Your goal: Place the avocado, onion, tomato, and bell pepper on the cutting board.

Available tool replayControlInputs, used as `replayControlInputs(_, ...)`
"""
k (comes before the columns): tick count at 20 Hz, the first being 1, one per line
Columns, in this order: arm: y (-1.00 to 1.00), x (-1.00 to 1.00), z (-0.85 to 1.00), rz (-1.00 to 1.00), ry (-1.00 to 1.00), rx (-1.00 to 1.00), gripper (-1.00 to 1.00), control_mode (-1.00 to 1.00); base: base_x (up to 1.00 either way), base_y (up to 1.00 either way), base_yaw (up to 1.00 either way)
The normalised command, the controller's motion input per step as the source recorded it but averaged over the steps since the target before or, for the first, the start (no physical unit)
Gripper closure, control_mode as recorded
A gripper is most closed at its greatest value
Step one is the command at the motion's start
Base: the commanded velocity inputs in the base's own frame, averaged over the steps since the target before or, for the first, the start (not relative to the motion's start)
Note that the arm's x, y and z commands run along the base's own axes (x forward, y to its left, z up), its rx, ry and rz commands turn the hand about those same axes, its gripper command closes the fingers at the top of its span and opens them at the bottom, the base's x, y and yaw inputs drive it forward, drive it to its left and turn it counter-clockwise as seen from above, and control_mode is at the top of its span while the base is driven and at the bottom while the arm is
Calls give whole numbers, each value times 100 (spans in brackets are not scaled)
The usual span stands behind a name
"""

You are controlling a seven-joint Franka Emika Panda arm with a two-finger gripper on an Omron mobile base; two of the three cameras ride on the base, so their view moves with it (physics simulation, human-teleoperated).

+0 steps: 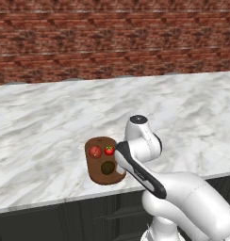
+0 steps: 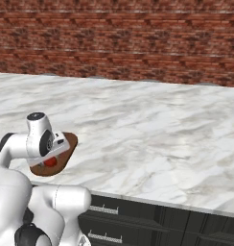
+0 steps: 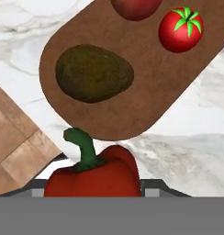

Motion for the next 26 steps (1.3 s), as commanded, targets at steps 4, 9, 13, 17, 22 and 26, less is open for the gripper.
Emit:
replayControlInputs(4,10,0,-25,0,0,3,100,-100,0,0,0)
replayControlInputs(9,6,4,-23,0,0,2,100,-100,0,0,0)
replayControlInputs(13,7,14,-30,0,0,1,100,-100,0,0,0)
replayControlInputs(17,14,22,-20,0,0,0,100,-100,0,0,0)
replayControlInputs(22,15,30,-10,0,0,0,100,-100,0,0,0)
replayControlInputs(26,1,42,-20,0,0,0,100,-100,0,0,0)
